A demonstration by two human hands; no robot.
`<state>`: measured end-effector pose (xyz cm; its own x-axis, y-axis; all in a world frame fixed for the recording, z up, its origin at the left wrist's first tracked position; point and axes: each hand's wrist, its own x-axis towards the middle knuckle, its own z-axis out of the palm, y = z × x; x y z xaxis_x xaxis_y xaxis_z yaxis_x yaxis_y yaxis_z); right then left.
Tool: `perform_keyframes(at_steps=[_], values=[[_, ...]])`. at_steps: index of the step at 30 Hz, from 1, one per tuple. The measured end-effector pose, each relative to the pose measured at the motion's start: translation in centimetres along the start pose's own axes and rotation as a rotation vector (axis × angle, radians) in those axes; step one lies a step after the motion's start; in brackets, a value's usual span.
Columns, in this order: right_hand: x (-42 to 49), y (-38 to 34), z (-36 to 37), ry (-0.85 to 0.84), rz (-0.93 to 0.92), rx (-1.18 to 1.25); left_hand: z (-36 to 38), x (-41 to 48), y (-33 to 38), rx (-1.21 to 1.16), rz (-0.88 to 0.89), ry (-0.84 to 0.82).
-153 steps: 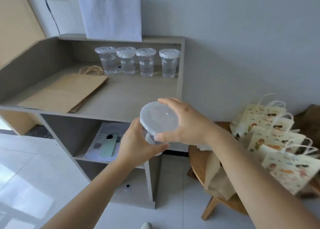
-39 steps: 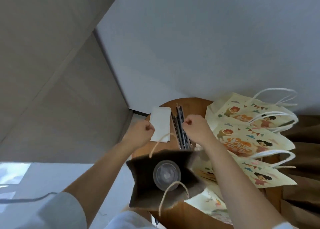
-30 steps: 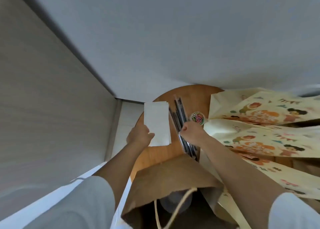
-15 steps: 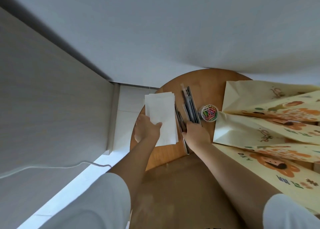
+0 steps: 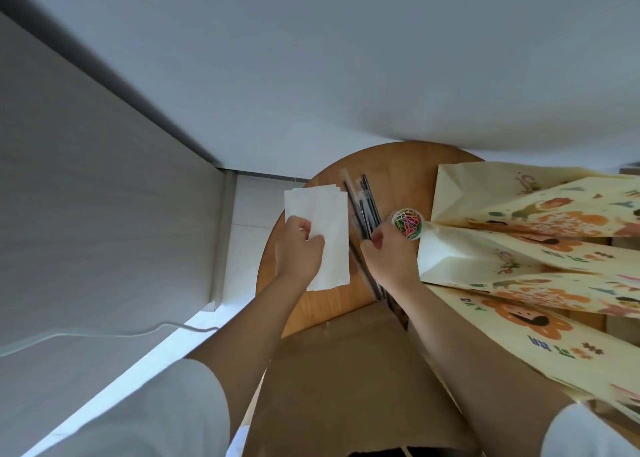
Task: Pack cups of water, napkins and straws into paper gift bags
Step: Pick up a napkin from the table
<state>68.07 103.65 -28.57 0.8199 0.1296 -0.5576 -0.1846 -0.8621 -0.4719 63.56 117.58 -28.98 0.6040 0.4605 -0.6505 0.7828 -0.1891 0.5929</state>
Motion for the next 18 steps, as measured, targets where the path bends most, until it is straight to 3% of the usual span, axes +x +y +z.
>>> perform_keyframes(at_steps=[4, 9, 14, 18], values=[[-0.9, -2.2, -2.0, 0.060, -0.101, 0.075, -0.6, -0.7, 0.9, -0.021, 0.038, -0.010], [-1.9, -3.4, -2.6, -0.072, 0.038, 0.213, -0.8, -1.1, 0.3, 0.050, 0.055, -0.040], [-1.5, -3.4, -1.8, -0.120, 0.171, 0.331, -1.2, -0.9, -0.4, -0.141, -0.025, -0.097], [-1.3, -3.5, -0.7, -0.185, 0.234, 0.291, -1.9, -0.8, -0.5, -0.273, -0.128, -0.167]])
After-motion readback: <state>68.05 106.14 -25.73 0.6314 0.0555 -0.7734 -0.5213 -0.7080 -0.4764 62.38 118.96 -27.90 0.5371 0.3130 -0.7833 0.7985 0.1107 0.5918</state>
